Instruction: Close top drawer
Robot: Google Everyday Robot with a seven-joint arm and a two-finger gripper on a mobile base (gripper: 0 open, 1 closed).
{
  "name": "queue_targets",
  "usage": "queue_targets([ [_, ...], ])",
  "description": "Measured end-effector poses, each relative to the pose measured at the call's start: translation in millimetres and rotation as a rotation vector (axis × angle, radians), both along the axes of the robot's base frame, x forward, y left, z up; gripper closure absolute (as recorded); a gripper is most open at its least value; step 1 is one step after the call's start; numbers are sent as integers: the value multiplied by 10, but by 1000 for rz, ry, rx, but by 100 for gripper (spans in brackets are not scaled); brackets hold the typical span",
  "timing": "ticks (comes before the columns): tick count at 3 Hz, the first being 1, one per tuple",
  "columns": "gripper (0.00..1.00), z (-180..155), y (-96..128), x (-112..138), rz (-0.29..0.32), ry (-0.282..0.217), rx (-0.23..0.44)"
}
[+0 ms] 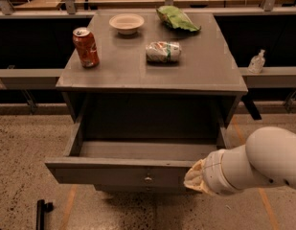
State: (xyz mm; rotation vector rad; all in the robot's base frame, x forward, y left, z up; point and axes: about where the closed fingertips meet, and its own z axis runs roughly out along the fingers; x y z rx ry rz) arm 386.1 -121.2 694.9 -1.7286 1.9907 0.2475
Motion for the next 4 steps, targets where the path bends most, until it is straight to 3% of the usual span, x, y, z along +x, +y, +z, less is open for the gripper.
queue_targets([
  [1,100,-86,63,-81,29,38,16],
  [2,100,-362,93,-144,40,33,0],
  [3,100,-564,51,134,-4,-99,-29],
  [4,100,-562,14,292,-24,-178,-48],
])
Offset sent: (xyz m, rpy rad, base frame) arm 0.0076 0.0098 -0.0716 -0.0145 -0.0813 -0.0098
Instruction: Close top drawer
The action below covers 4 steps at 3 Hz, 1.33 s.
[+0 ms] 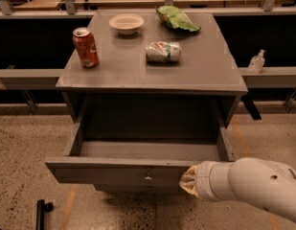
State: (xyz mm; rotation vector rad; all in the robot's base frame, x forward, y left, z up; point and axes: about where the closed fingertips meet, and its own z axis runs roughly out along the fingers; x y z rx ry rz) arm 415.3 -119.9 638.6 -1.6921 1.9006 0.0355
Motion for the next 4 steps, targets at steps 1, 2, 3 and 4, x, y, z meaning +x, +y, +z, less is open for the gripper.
queue_targets([
  [1,100,30,-21,112,-14,-75,-36],
  [2,100,92,-59,295,-23,-152,-69],
  [3,100,116,-87,574,-5,-200,-94],
  [4,100,70,-116,876,14,-219,-116],
])
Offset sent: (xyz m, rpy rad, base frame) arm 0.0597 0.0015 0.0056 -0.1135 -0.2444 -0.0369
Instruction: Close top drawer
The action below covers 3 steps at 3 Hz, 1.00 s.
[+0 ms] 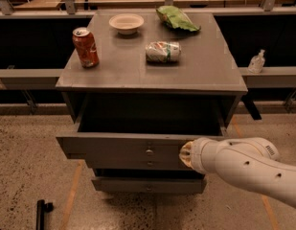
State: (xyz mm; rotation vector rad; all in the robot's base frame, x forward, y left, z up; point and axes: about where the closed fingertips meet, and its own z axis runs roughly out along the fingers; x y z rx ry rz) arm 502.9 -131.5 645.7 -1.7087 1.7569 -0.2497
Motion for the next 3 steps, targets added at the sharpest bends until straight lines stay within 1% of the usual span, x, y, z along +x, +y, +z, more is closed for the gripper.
queue_targets([
  [1,100,-97,-6,322,11,-1,-20],
  [3,100,-250,-37,770,1,-5,-43],
])
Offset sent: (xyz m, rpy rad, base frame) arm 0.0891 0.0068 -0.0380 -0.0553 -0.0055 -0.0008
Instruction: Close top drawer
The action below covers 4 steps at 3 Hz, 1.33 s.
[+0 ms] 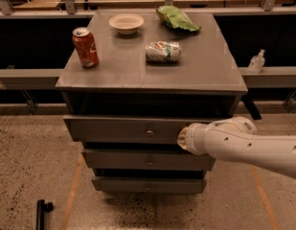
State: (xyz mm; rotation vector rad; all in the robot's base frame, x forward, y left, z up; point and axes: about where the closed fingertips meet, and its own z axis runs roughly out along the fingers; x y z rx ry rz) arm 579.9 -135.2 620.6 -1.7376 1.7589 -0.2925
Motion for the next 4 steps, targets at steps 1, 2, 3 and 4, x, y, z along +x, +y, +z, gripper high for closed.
queue_targets([
  [1,100,-70,6,107,-10,14,13],
  [2,100,-123,22,-29,-9,58,49],
  [3,100,59,30,-303,14,119,110],
  [4,100,331,-97,-734,17,207,146],
])
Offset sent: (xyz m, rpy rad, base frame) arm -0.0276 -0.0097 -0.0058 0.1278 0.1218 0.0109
